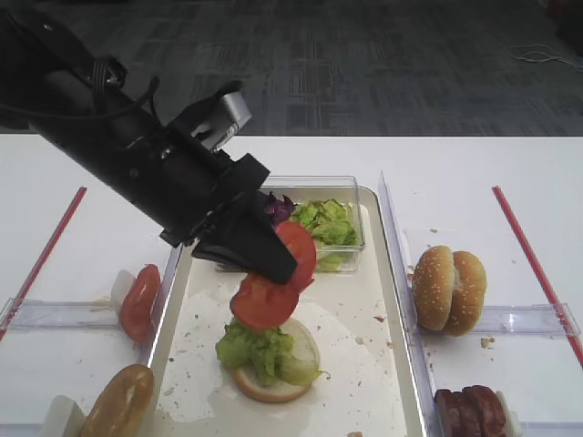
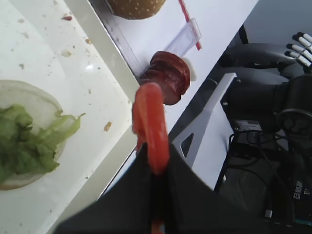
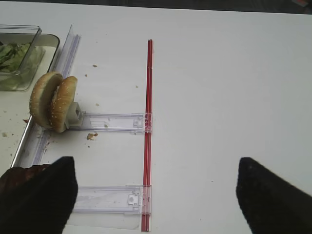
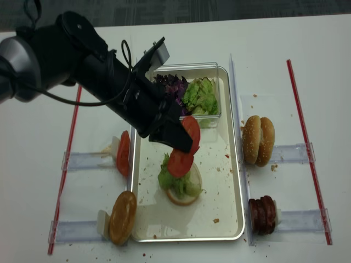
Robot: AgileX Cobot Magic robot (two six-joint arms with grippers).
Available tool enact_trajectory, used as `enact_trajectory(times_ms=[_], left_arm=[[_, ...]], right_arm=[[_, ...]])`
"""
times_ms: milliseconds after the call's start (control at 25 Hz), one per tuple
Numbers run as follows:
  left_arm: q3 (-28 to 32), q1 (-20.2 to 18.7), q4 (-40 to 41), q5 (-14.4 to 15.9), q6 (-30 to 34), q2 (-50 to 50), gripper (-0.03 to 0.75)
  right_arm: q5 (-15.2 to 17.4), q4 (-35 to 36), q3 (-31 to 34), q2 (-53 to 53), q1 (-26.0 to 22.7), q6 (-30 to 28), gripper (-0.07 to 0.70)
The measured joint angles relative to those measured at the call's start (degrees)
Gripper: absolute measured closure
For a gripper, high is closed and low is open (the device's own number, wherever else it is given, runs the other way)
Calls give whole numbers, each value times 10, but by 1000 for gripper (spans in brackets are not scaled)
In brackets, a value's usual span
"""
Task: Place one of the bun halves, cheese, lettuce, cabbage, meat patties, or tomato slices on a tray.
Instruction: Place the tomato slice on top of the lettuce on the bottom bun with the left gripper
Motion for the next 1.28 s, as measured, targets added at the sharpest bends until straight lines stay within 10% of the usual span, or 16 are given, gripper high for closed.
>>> enact_trajectory(times_ms=[640, 1280], left_arm=[[124, 0, -135, -13, 172, -1, 695], [136, 58, -172, -20, 168, 30, 695]], right_arm=[[0, 0, 0, 0, 0, 0, -53], [0, 0, 0, 0, 0, 0, -53]])
